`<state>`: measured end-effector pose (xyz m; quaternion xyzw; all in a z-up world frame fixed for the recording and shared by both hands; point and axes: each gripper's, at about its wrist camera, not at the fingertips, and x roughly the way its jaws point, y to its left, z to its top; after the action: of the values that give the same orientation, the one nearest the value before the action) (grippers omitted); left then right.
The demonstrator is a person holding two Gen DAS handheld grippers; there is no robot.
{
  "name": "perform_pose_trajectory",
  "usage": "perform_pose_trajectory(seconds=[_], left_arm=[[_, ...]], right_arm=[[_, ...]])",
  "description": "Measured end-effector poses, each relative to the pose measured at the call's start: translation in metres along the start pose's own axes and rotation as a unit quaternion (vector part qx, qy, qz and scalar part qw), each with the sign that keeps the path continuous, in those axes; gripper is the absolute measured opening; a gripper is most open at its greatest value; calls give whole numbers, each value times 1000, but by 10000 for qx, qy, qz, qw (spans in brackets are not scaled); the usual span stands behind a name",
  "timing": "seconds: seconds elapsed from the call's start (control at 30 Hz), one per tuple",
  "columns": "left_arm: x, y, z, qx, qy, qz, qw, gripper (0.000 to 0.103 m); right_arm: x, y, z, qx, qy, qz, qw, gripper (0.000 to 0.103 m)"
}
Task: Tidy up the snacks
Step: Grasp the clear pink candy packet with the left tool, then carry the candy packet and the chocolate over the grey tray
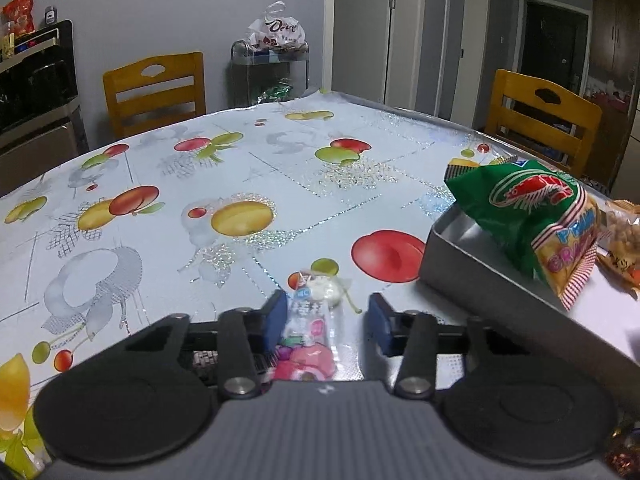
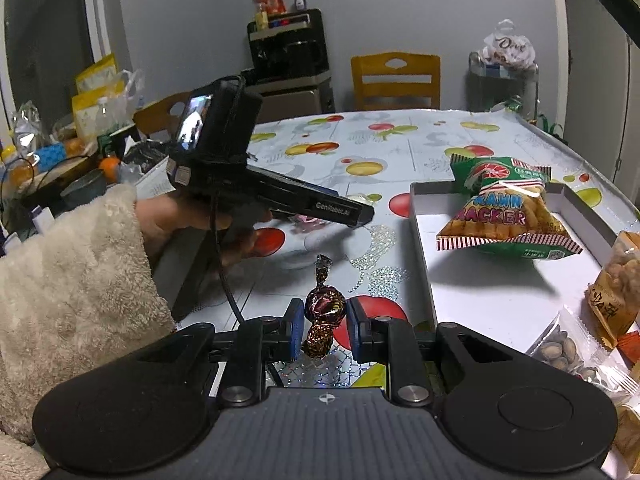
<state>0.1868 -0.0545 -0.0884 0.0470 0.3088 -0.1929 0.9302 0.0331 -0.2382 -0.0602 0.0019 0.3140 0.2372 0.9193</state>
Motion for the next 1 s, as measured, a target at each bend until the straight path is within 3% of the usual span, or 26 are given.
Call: perform_pose_trajectory(seconds=[0.4, 1.0], left_arm=[[-9, 2, -5, -52, -40, -71, 10000, 20], [-33, -3, -1, -18, -408, -134, 9991, 19]], right_arm=[[5, 7, 1, -60, 32, -22, 10000, 24], [-4, 11, 7, -115, -116, -204, 9997, 24]])
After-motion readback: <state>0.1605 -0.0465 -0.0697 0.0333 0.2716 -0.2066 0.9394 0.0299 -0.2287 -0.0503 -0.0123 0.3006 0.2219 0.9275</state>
